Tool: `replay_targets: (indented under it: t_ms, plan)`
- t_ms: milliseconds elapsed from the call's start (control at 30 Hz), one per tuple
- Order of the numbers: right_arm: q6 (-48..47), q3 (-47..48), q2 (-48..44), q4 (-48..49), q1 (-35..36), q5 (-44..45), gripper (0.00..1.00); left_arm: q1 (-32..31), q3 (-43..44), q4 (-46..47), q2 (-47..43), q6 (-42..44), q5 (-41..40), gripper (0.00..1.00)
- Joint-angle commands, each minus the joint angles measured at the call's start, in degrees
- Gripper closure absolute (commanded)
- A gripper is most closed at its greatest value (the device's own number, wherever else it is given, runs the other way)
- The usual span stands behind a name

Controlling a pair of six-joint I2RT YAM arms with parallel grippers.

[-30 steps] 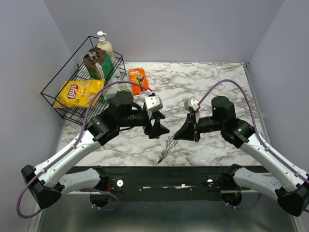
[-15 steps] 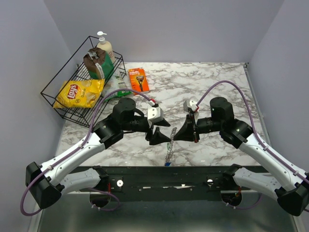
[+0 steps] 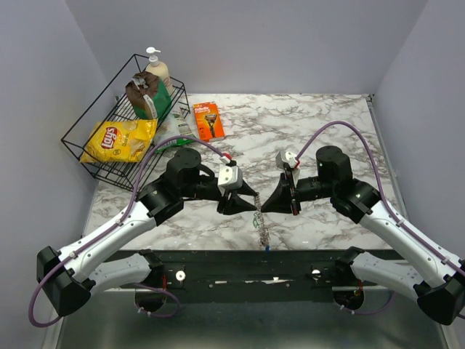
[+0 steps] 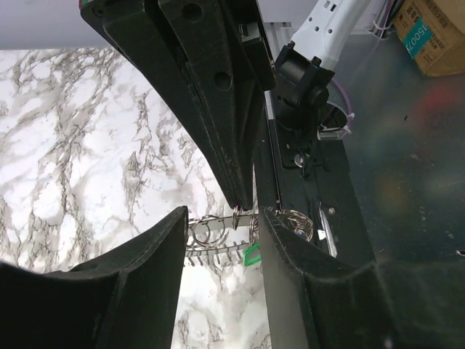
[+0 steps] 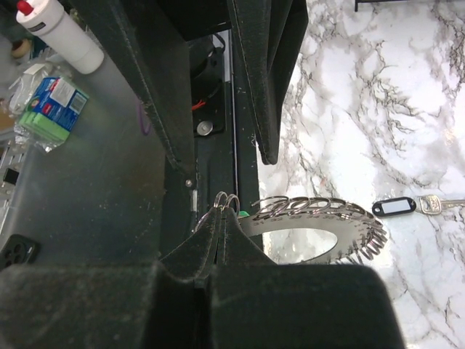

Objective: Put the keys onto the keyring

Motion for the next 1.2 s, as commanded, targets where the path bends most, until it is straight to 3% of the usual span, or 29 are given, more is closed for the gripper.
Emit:
replay_targets:
  t_ms: [0, 500, 1167]
  plan:
    - [0.22, 0.61, -1.14, 1.82, 0.43, -2.60, 0.99, 0.12, 0.81, 0.42, 1.06, 1.21, 1.09, 0.51]
    - [0.48, 1.05, -1.94, 1.82, 0.43, -2.69, 0.99, 0.12, 0.73, 1.30, 3.96, 0.77, 3.11, 0.60]
    - [0.40, 1.49, -2.11, 1.73, 0.43, -2.16, 0.99, 0.12, -2.61, 3.49, 1.94, -0.81, 5.05, 0.62]
